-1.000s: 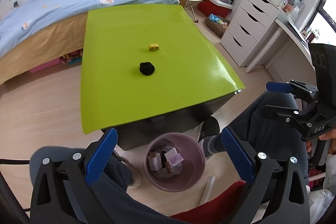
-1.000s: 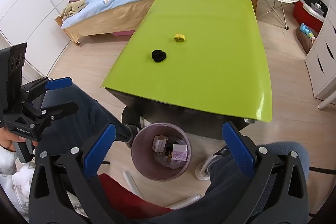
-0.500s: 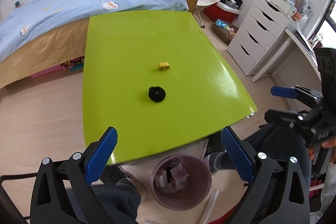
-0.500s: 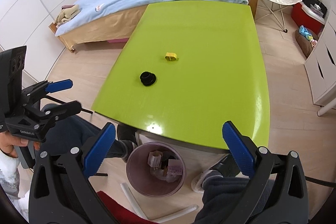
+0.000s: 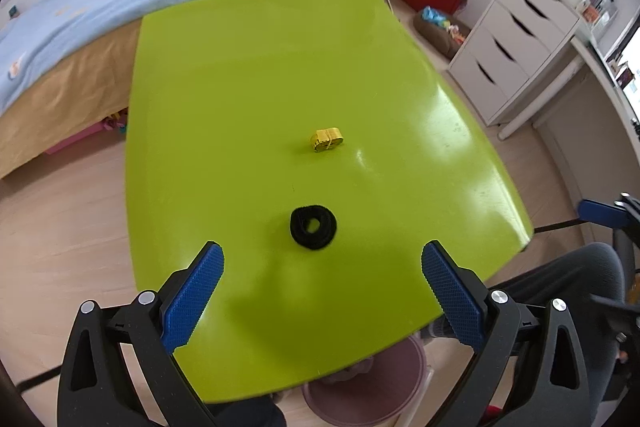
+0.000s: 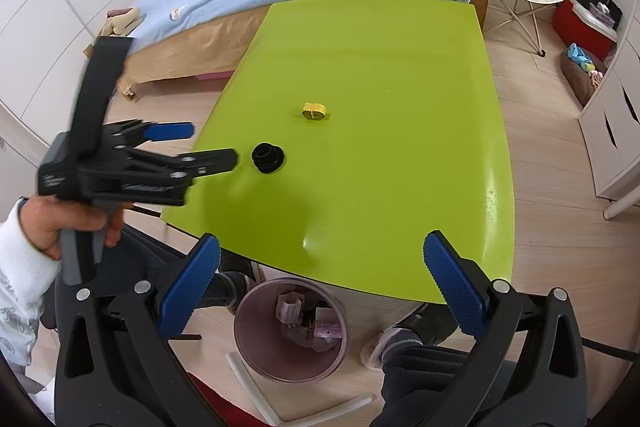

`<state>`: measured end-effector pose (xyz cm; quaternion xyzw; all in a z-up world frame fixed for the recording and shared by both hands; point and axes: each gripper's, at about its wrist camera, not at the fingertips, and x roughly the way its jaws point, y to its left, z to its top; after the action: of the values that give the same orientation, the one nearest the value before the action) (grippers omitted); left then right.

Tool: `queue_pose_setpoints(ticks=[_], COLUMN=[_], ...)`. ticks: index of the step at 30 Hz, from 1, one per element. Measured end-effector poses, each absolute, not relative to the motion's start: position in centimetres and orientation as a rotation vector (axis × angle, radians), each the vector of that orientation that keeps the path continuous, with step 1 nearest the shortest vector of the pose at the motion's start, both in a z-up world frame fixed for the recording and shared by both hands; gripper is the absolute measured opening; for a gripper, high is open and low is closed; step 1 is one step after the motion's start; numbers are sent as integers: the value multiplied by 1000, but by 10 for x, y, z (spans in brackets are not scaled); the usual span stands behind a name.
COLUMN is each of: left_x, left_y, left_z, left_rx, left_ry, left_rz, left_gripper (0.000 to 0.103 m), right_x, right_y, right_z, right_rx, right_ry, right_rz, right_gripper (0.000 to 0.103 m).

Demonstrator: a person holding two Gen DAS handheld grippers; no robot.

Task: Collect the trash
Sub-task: 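Grasp the black sock on the table with the left gripper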

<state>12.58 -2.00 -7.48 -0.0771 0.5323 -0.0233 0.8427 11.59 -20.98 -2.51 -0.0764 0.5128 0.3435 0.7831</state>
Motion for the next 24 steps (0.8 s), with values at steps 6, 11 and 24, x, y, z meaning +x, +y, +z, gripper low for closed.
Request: queue_pose_setpoints(ticks=[6,11,24], left_x=[151,157,164], left_y=[-23,-29,-28], left_z=[-102,-115,-131], left_rx=[-147,-118,-126], left_ry=[1190,1206,1240], left_rz=[-33,-23,-3], left_gripper=[95,95,44], right_x=[118,121,125], right_y=[-213,-213,-214], right_z=[-29,-32,-34], right_rx=[-156,-158,-158], right_ry=[1119,1129,1128], right_rz=[730,725,720], right_gripper=[100,100,100])
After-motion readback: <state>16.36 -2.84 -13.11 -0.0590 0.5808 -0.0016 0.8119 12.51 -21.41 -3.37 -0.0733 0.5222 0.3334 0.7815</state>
